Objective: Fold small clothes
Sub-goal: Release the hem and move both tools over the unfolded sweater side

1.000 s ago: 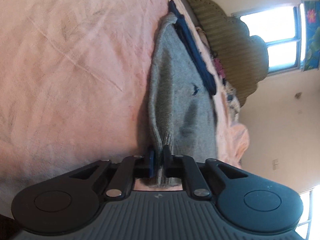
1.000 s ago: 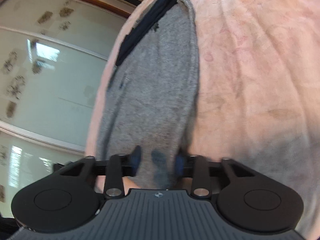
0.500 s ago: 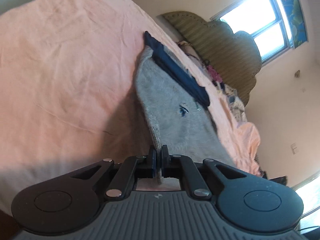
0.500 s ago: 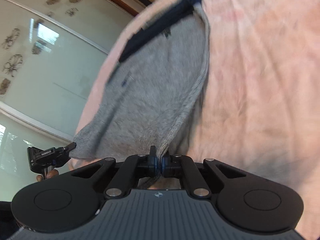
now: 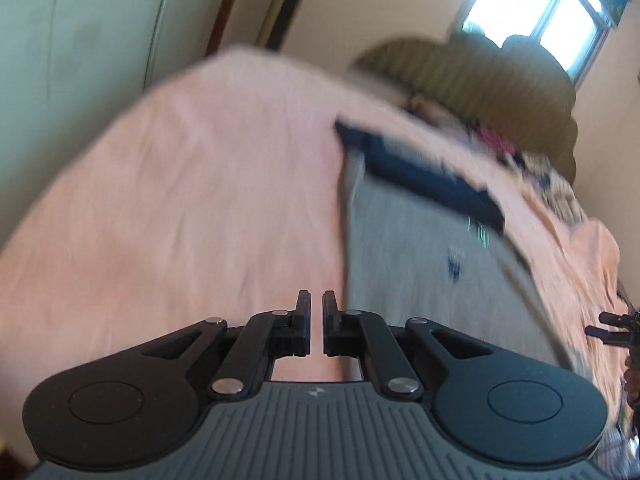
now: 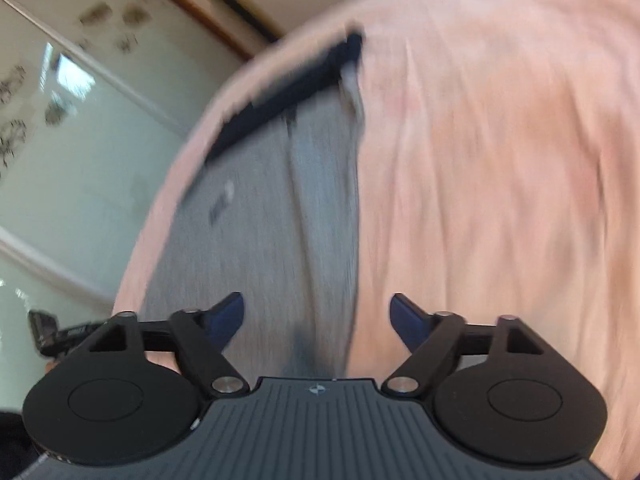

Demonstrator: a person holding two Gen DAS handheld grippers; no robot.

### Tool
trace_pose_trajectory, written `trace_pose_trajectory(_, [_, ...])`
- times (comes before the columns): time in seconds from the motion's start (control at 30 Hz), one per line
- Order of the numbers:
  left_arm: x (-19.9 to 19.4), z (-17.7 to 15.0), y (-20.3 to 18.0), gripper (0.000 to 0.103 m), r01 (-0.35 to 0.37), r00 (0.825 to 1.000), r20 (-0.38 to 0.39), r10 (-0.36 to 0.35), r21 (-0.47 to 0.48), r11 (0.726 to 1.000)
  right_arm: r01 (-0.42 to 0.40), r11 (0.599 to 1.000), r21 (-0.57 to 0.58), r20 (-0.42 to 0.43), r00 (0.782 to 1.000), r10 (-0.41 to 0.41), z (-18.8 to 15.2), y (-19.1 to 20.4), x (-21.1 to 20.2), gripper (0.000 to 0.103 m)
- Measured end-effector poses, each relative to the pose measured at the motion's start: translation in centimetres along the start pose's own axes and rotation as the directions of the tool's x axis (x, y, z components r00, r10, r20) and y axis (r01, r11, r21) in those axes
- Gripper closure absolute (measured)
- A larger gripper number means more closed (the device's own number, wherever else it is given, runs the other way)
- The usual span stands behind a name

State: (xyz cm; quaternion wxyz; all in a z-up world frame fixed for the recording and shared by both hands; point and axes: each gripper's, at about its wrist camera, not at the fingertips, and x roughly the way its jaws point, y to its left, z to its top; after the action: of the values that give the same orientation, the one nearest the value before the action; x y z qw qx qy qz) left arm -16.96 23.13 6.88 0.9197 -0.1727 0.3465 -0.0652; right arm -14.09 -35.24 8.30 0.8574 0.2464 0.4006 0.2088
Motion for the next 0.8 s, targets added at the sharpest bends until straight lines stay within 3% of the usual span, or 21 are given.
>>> trace_pose_trajectory(0.1, [5.7, 3.2, -4.9, 0.096, -0.058, 0.997, 0.054, 0.056, 0.021, 0.998, 0.063, 0.998, -0.004, 0.153, 0.986, -0.061, 5.1, 0.2, 3.6, 0.021])
trace_pose_trajectory(0.17, [11.2, 3.9, -7.4, 0.096, -0.029, 0.999, -0.029, 0.03, 0.052, 0.998, 0.113, 0.994, -0.008, 0.19, 0.976, -0.109, 8.1, 0.0, 7.3, 0.023])
trace_pose_trajectory(0.23, [15.9, 3.3, -9.7, 0.096, -0.034, 0.995, -0.092, 0.043, 0.096, 0.995, 0.178, 0.984, -0.016, 0.166, 0.971, -0.173, 10.8, -0.1, 11.6, 0.031])
trace_pose_trajectory(0.3, [19.1, 2.1, -11.0, 0.096, -0.098, 0.986, -0.113, 0.119, 0.178, 0.979, 0.262, 0.961, -0.085, 0.124, 0.96, -0.251, 12.1, -0.5, 15.9, 0.04])
trace_pose_trajectory(0.37, [19.9, 1.2, -11.3, 0.096, -0.157, 0.984, -0.04, 0.173, 0.26, 0.953, 0.324, 0.933, -0.155, 0.043, 0.946, -0.321, 12.1, -0.2, 19.7, 0.049])
trace_pose_trajectory(0.4, [19.9, 1.0, -11.3, 0.096, -0.186, 0.98, -0.009, 0.199, 0.315, 0.931, 0.353, 0.912, -0.21, 0.049, 0.935, -0.351, 11.8, 0.1, 20.5, 0.057])
trace_pose_trajectory(0.43, [19.5, 0.6, -11.1, 0.096, -0.236, 0.97, 0.033, 0.241, 0.37, 0.899, 0.4, 0.876, -0.269, 0.068, 0.915, -0.397, 11.6, 0.5, 20.9, 0.081])
trace_pose_trajectory(0.47, [19.2, 0.0, -10.7, 0.096, -0.297, 0.954, 0.087, 0.287, 0.413, 0.861, 0.401, 0.87, -0.285, 0.066, 0.914, -0.4, 11.7, 0.3, 20.8, 0.093])
trace_pose_trajectory(0.5, [18.8, -0.6, -10.2, 0.096, -0.33, 0.944, 0.127, 0.306, 0.442, 0.834, 0.373, 0.892, -0.255, 0.055, 0.927, -0.372, 12.1, -0.7, 20.3, 0.096])
trace_pose_trajectory(0.53, [18.3, -0.9, -9.8, 0.096, -0.332, 0.943, 0.136, 0.304, 0.455, 0.826, 0.342, 0.917, -0.206, 0.051, 0.939, -0.339, 12.4, -1.9, 19.8, 0.1])
trace_pose_trajectory(0.63, [17.3, -0.7, -10.1, 0.095, -0.344, 0.938, 0.116, 0.328, 0.451, 0.824, 0.32, 0.933, -0.165, 0.058, 0.948, -0.314, 12.4, -2.7, 19.2, 0.1])
trace_pose_trajectory(0.67, [16.7, -0.7, -10.3, 0.095, -0.339, 0.939, 0.109, 0.325, 0.439, 0.832, 0.325, 0.932, -0.161, 0.056, 0.946, -0.32, 12.3, -2.3, 19.1, 0.095])
trace_pose_trajectory(0.7, [16.0, -0.7, -10.5, 0.094, -0.326, 0.944, 0.103, 0.313, 0.426, 0.844, 0.324, 0.933, -0.154, 0.059, 0.946, -0.319, 12.1, -1.7, 18.7, 0.088])
trace_pose_trajectory(0.73, [15.1, -0.9, -11.0, 0.094, -0.298, 0.954, 0.1, 0.283, 0.414, 0.86, 0.327, 0.933, -0.149, 0.077, 0.945, -0.318, 11.7, -1.1, 18.1, 0.074])
trace_pose_trajectory(0.8, [13.8, -1.6, -11.9, 0.093, -0.222, 0.975, 0.096, 0.2, 0.401, 0.889, 0.3, 0.938, -0.176, 0.152, 0.949, -0.275, 10.1, 1.0, 16.1, 0.056])
